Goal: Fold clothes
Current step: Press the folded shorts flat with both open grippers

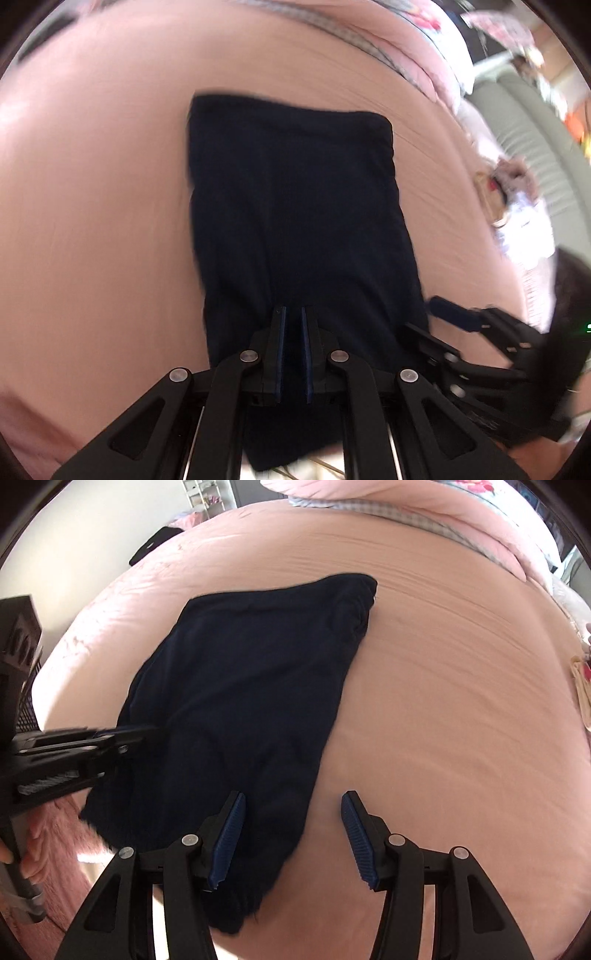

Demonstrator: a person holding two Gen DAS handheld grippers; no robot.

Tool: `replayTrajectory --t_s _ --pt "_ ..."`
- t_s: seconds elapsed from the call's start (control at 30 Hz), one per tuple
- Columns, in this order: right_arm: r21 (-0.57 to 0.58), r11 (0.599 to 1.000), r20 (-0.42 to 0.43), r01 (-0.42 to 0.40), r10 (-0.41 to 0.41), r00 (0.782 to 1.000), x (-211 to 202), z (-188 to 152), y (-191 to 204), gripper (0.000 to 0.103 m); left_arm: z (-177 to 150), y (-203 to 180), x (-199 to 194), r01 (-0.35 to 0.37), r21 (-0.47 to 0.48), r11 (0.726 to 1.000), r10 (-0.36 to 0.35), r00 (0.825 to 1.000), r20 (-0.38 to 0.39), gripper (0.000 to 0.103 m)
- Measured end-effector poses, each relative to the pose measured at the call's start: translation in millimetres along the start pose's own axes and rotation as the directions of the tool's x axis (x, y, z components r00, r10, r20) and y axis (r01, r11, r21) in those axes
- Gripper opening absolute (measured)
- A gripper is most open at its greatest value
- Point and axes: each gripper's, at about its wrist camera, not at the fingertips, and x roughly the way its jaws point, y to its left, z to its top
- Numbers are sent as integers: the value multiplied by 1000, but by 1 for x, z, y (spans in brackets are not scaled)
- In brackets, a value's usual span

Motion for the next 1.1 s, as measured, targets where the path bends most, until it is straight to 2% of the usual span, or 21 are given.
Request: replayTrajectory --t_s 0.07,0.17,0.23,0.37,0.47,0.57,0.67,0.73,0.83,0.9,0.97,1.03,1.07,1.1 --pt "-24 1000 -7 14 -14 1000 -3 -12 -2 54 -17 5 -12 -7 -8 1000 7 1000 11 6" --pt "-37 999 7 28 -27 1000 -14 -20 -5 57 -21 1 -26 -42 11 999 42 999 1 6" --pt "-41 999 20 34 -33 999 -21 -26 -8 57 -24 3 -38 -48 -17 999 48 998 49 7" --pt "69 997 99 -29 22 995 -39 -32 -29 57 -27 17 -60 -54 -103 993 69 986 150 7" --pt "164 984 105 -75 58 993 -39 -33 -47 57 -34 29 -55 1 -141 990 14 994 107 7" --pt "153 986 48 -66 59 997 -38 -48 -64 57 -37 32 -39 -73 -132 989 74 997 4 7" --pt "65 998 36 -11 8 999 -46 -53 -63 57 -46 41 -57 -25 -180 983 35 998 54 7" --pt "97 994 66 -43 37 997 -57 -57 -75 57 -49 48 -67 29 -208 978 -6 994 110 7" --pt "199 969 108 -147 127 986 -65 -67 -91 58 -50 54 -73 111 -223 968 -80 987 140 7" --pt "255 950 102 -179 157 982 -57 -60 -96 58 -55 54 -76 127 -207 970 -100 986 137 7" --pt "255 952 96 -169 148 984 -52 -57 -86 58 -58 47 -75 106 -176 979 -88 990 107 7" --pt "225 965 87 -137 120 989 -43 -50 -67 58 -58 41 -65 54 -178 983 -43 997 65 11" --pt "201 973 79 -116 102 992 -38 -45 -56 58 -63 45 -68 28 -194 981 -20 999 44 26" --pt "166 983 61 -84 75 995 -36 -45 -50 59 -69 49 -71 9 -209 978 -3 1000 29 35"
